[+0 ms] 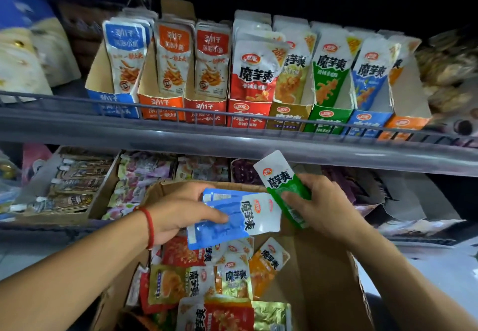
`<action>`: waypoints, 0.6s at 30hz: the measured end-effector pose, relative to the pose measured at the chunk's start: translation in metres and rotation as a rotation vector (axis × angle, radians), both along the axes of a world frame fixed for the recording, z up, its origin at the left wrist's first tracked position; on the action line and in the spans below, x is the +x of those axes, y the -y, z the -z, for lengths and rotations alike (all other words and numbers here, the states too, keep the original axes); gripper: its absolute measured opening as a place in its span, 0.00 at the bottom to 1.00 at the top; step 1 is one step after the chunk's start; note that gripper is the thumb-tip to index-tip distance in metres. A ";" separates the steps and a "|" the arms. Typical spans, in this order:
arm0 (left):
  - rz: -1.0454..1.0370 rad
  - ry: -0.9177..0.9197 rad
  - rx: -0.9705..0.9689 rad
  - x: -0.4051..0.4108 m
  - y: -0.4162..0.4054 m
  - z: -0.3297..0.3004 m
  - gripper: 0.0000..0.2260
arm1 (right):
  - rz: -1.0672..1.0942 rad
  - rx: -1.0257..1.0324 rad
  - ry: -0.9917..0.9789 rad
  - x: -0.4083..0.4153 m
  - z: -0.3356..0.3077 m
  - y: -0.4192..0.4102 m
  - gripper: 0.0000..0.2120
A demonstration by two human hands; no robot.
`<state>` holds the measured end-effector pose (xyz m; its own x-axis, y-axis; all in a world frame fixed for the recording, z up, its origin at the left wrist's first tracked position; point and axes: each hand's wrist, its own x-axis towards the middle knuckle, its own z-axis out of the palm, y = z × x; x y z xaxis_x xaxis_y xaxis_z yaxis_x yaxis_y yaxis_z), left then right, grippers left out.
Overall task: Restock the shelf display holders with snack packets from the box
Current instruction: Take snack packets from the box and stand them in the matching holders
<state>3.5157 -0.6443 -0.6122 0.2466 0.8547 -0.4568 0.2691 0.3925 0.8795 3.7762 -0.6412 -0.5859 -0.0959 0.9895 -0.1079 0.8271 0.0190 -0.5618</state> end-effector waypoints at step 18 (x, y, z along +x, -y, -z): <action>-0.099 0.026 0.155 0.007 0.022 -0.015 0.12 | 0.000 0.103 -0.167 -0.013 0.008 0.014 0.18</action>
